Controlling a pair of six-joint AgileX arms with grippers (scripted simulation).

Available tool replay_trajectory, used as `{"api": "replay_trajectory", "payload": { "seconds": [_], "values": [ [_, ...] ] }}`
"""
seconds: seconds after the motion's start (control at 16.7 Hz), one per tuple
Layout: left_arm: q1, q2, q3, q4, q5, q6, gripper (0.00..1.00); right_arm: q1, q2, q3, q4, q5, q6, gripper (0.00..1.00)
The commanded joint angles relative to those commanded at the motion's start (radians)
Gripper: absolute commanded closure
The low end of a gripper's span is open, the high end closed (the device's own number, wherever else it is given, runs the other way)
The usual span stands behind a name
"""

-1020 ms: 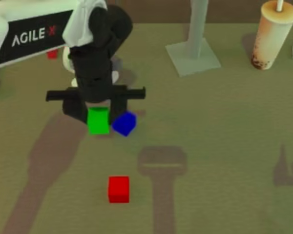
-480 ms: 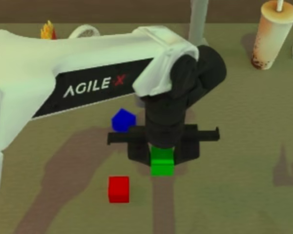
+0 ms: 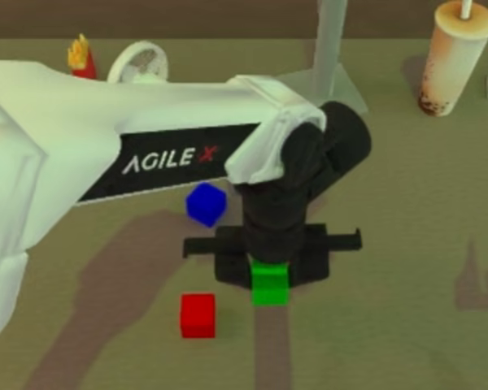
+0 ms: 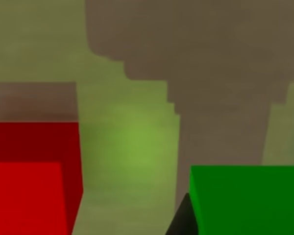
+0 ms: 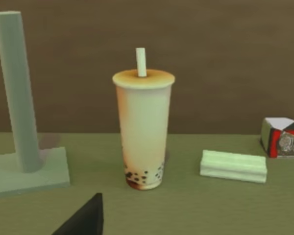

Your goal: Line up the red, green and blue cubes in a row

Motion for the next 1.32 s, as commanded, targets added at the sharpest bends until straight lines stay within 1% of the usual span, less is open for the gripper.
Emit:
{"api": "replay_trajectory", "payload": {
  "seconds": [0.18, 0.48, 1.26, 1.32],
  "values": [
    [-0.003, 0.034, -0.071, 0.108, 0.0, 0.001, 1.0, 0.0, 0.0, 0.0, 0.0, 0.0, 0.0, 0.0],
    [-0.004, 0.043, -0.088, 0.128, 0.0, 0.0, 1.0, 0.0, 0.0, 0.0, 0.0, 0.0, 0.0, 0.0],
    [-0.004, 0.043, -0.088, 0.128, 0.0, 0.0, 0.02, 0.0, 0.0, 0.0, 0.0, 0.0, 0.0, 0.0],
    [-0.004, 0.043, -0.088, 0.128, 0.0, 0.0, 0.0, 0.0, 0.0, 0.0, 0.0, 0.0, 0.0, 0.0]
  ]
}}
